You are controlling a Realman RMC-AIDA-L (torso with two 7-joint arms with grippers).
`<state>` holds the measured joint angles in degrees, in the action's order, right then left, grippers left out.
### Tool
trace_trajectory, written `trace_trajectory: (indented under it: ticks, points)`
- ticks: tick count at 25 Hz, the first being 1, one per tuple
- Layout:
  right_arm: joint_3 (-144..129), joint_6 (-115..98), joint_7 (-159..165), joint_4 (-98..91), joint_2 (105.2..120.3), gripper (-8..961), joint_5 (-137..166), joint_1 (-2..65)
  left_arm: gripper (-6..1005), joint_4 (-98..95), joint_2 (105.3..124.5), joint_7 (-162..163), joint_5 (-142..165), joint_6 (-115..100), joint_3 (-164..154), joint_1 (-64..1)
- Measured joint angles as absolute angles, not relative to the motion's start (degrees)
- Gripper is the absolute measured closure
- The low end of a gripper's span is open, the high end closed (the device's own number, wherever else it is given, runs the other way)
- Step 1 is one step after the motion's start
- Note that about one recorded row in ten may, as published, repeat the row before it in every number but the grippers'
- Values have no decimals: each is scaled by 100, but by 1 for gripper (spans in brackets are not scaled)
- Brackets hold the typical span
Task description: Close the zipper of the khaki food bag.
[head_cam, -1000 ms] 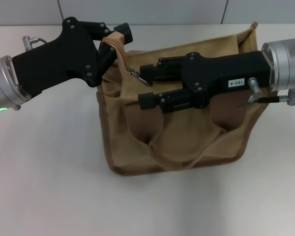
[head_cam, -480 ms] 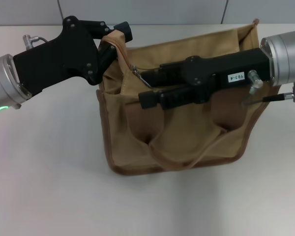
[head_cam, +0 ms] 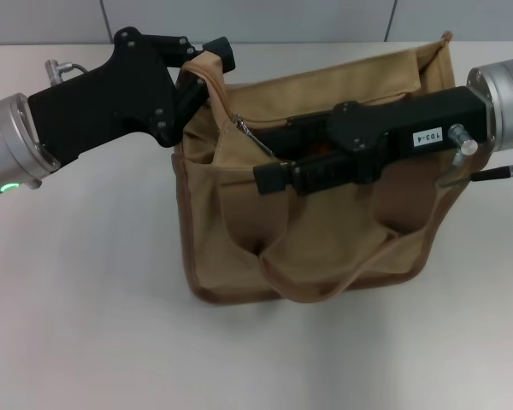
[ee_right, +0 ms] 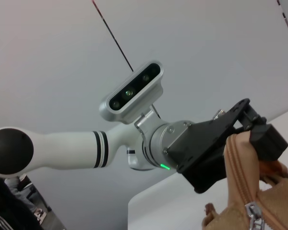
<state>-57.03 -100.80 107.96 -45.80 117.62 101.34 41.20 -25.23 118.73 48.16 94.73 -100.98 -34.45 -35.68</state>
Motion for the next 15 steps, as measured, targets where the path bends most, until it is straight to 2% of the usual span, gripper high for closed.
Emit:
trace_trajectory:
  ticks: [15]
  points:
    - [-5521,-10081,10903,-4541,11813,176,10124,4200,998,-2470,11883,4795,9474,-10090,-3445,-3621]
